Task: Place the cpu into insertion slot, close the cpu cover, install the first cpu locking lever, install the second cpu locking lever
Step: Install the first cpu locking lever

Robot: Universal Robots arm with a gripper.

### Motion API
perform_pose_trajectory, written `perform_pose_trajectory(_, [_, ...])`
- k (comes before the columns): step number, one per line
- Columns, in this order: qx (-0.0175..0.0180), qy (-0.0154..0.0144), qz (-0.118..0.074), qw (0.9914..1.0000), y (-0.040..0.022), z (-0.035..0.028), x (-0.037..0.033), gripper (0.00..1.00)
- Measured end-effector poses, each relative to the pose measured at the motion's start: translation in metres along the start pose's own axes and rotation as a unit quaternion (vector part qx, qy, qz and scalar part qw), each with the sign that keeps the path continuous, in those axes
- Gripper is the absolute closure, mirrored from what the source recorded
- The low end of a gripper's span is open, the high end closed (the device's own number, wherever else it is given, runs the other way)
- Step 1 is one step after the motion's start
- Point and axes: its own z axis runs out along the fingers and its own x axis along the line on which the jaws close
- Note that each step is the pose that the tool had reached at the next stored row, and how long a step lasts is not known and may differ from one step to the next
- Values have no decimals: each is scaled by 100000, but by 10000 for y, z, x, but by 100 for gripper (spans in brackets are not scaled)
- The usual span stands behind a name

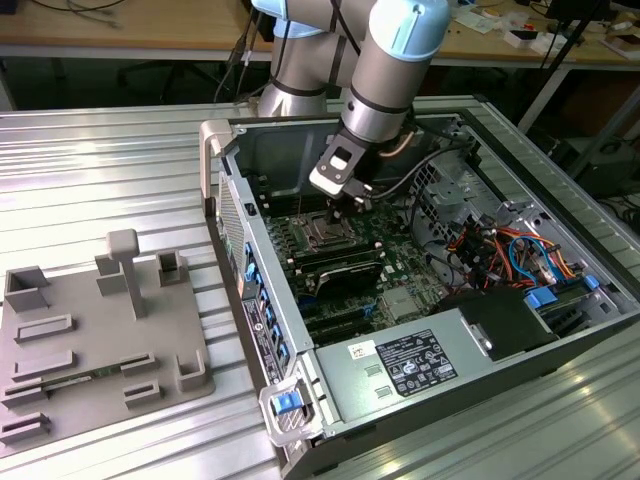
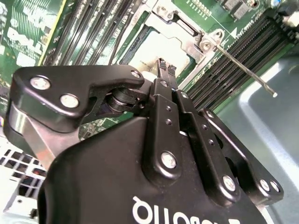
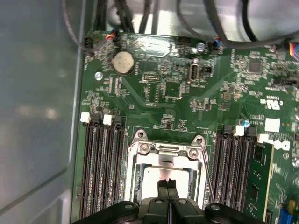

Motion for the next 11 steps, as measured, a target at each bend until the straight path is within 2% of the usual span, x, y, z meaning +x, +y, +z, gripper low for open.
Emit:
perform_pose_trajectory(1, [24, -37, -1527, 99988, 0, 0, 0, 89])
perform_pose_trajectory(3, [58, -85, -3404, 99942, 0, 0, 0, 89])
perform_pose_trajectory(7, [133, -191, -7594, 99711, 0, 0, 0, 89])
perform_pose_trajectory(8, [148, -209, -8227, 99661, 0, -1, 0, 89])
perform_pose_trajectory(11, [150, -215, -8588, 99630, 0, -31, 1, 89])
